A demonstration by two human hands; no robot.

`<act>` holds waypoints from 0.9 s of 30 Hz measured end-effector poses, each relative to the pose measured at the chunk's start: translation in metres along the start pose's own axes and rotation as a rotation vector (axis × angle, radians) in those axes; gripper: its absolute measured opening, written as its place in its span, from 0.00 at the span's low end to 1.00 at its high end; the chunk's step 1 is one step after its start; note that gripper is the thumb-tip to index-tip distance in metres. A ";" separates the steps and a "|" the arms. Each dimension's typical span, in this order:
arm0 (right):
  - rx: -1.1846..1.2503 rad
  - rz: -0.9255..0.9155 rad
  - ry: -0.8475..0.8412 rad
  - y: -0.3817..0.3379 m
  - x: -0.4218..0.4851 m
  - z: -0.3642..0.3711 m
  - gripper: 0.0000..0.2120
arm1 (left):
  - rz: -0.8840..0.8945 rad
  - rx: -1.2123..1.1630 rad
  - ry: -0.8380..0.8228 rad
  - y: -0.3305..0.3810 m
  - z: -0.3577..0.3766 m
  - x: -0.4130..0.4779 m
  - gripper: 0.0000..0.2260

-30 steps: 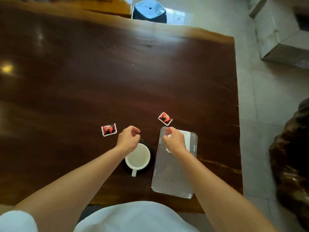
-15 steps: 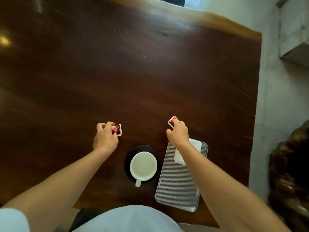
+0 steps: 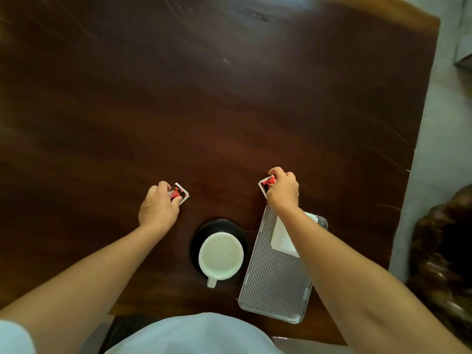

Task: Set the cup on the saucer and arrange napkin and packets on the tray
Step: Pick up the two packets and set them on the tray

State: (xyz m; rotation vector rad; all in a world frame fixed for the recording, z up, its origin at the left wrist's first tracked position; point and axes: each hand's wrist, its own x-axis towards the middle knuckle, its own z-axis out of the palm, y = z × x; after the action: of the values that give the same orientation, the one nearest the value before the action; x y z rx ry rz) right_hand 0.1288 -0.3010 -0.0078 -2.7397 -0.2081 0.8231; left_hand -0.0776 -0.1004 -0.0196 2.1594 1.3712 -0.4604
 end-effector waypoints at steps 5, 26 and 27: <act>0.110 0.076 -0.027 -0.004 0.000 -0.003 0.16 | -0.080 -0.044 -0.063 0.001 -0.002 0.004 0.12; 1.054 0.064 -0.371 0.009 -0.141 -0.025 0.03 | 0.180 -0.774 -0.411 0.057 -0.037 -0.120 0.03; 1.060 0.051 -0.379 0.011 -0.147 -0.026 0.03 | 0.189 -0.790 -0.437 0.057 -0.040 -0.125 0.04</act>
State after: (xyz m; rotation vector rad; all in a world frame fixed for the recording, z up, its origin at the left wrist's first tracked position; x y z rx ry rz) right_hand 0.0220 -0.3487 0.0862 -1.6004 0.1891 1.0550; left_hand -0.0787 -0.1858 0.0951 1.4100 0.8815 -0.2328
